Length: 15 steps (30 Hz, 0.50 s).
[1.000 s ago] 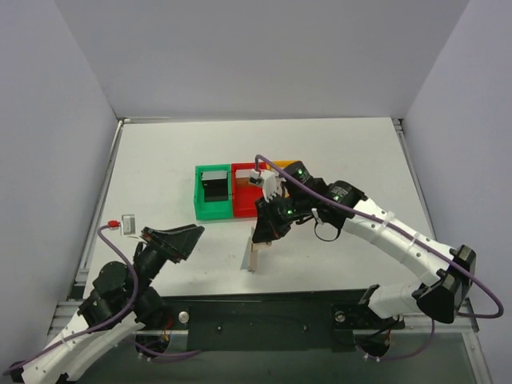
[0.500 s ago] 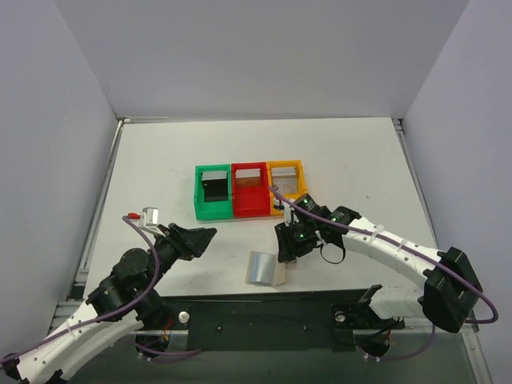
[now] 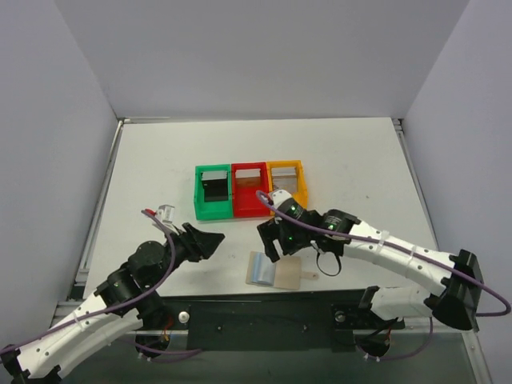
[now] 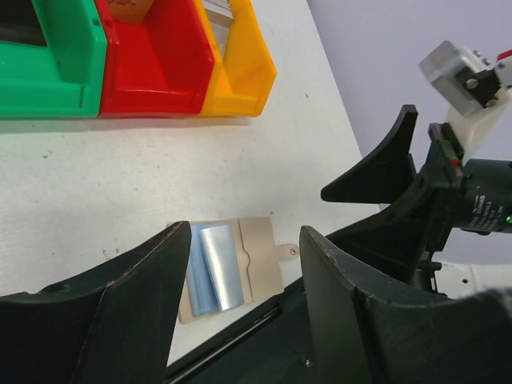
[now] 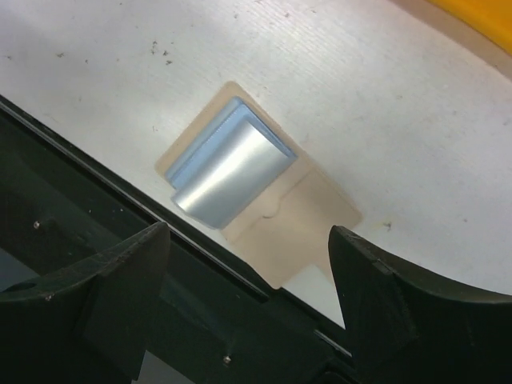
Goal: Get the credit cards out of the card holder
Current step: Place the card holder at the corner of the board, then pick up the card holder from the corner of the board.
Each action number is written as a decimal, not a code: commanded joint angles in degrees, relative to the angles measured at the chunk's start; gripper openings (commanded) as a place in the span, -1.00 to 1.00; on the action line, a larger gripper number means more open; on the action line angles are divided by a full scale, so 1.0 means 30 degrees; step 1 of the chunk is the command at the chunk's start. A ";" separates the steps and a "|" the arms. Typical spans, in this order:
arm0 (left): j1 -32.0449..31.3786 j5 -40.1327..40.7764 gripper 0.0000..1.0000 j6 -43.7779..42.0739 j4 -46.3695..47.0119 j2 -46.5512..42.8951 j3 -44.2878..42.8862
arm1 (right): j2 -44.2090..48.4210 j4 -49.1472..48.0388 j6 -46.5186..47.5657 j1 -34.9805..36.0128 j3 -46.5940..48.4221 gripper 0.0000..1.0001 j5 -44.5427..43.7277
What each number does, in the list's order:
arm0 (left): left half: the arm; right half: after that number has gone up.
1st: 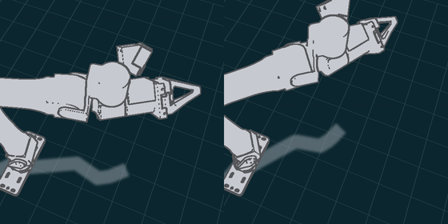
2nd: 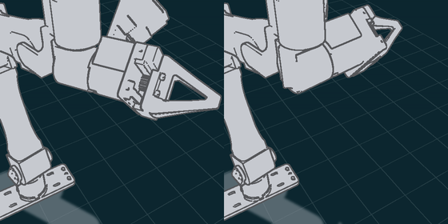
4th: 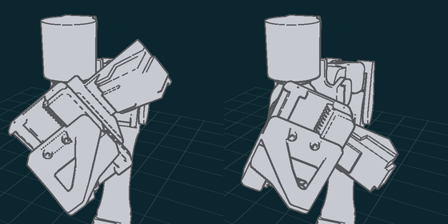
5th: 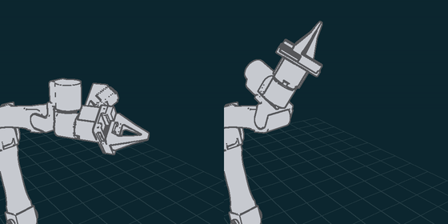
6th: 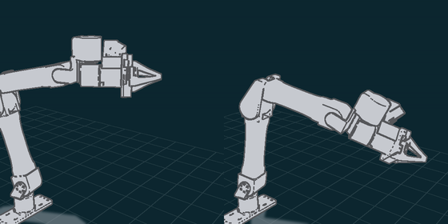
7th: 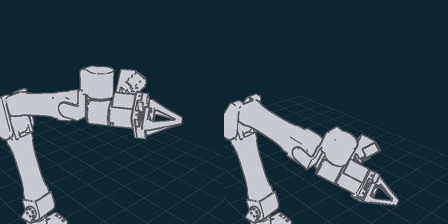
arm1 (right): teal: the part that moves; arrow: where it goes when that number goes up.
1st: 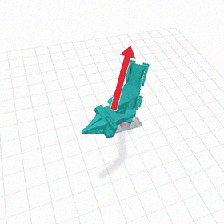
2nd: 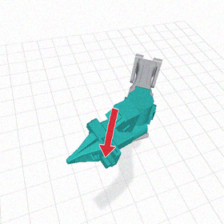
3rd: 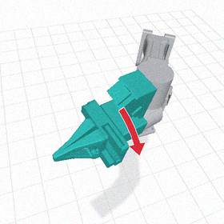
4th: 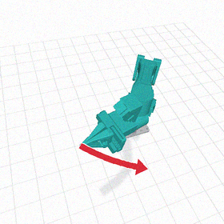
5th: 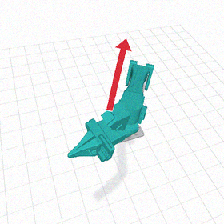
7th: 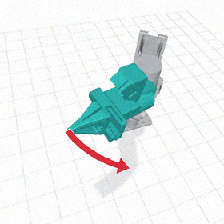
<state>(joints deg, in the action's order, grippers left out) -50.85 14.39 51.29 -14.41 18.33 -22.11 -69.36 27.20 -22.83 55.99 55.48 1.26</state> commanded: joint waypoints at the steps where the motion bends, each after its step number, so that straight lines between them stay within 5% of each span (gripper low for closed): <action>1: 0.0075 -0.0403 0.33 0.0072 0.0265 -0.0131 -0.0395 | -0.2975 0.0634 -0.1030 0.1521 0.0519 0.50 -0.2029; 15: 0.0075 0.0036 0.33 0.0511 -0.1522 -0.1947 0.0015 | -0.9221 -0.0249 -0.3405 0.3603 0.1808 0.56 -0.4081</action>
<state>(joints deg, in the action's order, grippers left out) -50.85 14.15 52.31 -17.67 13.80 -22.09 -95.07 25.19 -30.24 66.41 58.17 -6.83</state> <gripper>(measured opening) 0.666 0.782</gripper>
